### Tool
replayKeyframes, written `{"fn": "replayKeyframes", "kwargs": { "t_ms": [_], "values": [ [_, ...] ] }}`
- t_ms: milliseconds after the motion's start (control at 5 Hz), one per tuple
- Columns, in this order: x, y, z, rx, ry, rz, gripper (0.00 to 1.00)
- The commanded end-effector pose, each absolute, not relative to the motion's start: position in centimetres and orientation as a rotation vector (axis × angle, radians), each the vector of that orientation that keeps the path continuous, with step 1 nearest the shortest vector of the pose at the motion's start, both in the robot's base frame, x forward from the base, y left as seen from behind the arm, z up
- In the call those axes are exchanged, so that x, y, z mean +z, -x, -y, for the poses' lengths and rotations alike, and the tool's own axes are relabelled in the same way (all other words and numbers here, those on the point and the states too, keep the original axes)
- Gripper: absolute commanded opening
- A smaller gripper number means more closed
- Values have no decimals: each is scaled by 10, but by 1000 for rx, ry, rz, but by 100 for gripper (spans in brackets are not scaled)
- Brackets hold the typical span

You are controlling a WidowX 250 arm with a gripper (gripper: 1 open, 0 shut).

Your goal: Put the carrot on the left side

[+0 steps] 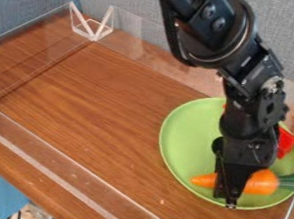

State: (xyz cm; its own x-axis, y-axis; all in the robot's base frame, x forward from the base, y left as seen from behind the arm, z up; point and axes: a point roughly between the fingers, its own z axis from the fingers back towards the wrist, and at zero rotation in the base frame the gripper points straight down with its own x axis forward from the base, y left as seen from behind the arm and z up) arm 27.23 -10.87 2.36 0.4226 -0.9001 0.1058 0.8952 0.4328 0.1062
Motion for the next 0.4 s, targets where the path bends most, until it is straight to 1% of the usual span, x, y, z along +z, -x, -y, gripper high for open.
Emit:
{"fn": "replayKeyframes", "kwargs": {
  "t_ms": [0, 200],
  "values": [
    [39, -262, 120, -1160, -15, 153, 0],
    [52, -253, 128, -1180, 4, 145, 0]
  ]
}}
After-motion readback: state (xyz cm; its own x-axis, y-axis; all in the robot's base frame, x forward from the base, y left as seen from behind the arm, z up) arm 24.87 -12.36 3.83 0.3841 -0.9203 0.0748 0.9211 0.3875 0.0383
